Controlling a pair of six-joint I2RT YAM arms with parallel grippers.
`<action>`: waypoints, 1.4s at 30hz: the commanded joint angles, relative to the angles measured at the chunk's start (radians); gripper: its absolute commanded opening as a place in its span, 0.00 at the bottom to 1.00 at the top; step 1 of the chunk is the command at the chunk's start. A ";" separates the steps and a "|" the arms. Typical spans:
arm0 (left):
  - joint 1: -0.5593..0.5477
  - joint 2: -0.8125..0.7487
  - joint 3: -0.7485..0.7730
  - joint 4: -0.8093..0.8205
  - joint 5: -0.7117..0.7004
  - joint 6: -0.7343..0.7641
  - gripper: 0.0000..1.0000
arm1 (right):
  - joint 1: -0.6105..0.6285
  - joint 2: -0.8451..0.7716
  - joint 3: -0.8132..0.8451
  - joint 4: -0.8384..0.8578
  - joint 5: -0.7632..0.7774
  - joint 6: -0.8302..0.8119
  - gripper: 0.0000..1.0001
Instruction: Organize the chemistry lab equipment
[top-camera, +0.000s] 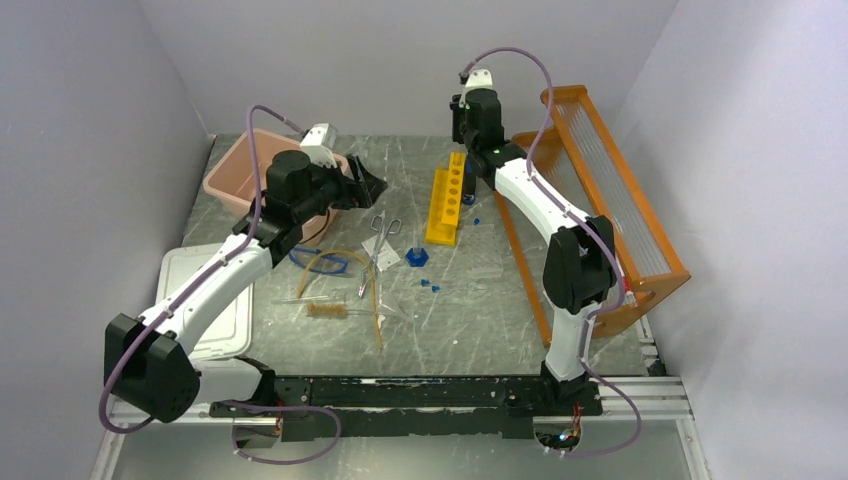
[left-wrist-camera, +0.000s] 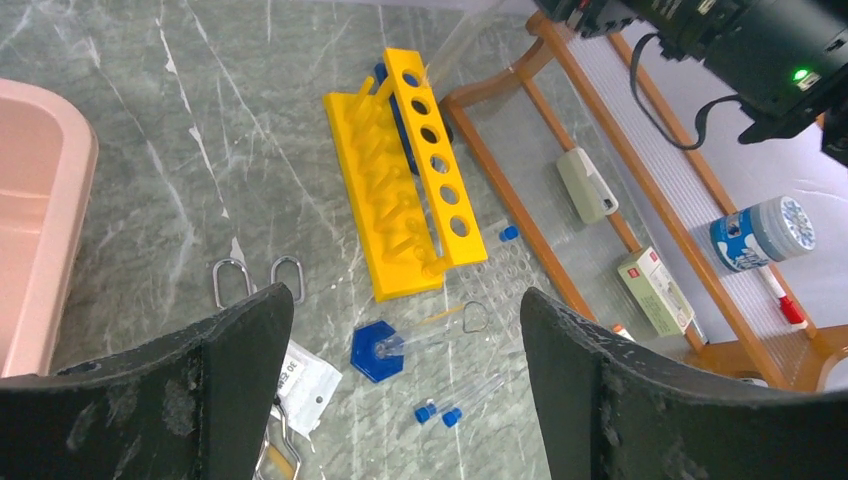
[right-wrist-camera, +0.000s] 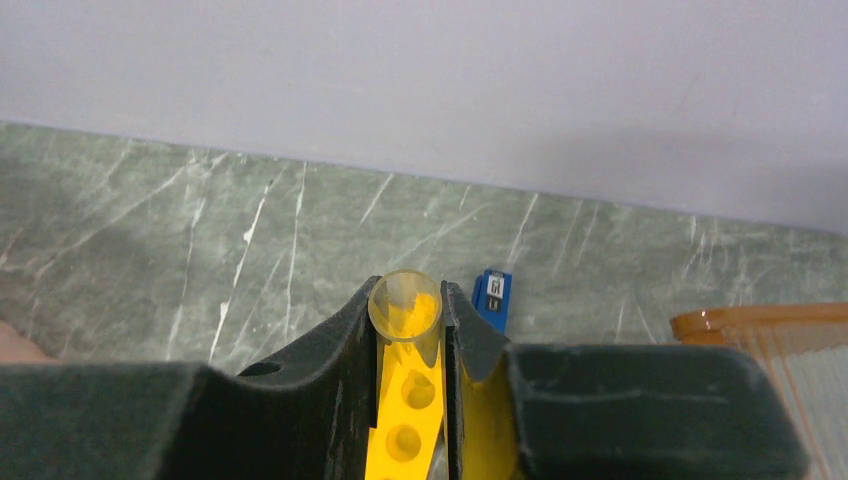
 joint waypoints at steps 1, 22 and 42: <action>0.009 0.034 0.045 0.038 0.016 0.022 0.87 | -0.009 0.029 -0.003 0.129 0.025 -0.027 0.17; 0.014 0.082 0.096 -0.047 0.141 -0.033 0.82 | -0.012 0.114 -0.101 0.226 0.034 -0.026 0.18; 0.014 0.116 0.174 -0.170 0.161 0.001 0.81 | -0.002 0.197 -0.121 0.284 0.035 -0.004 0.27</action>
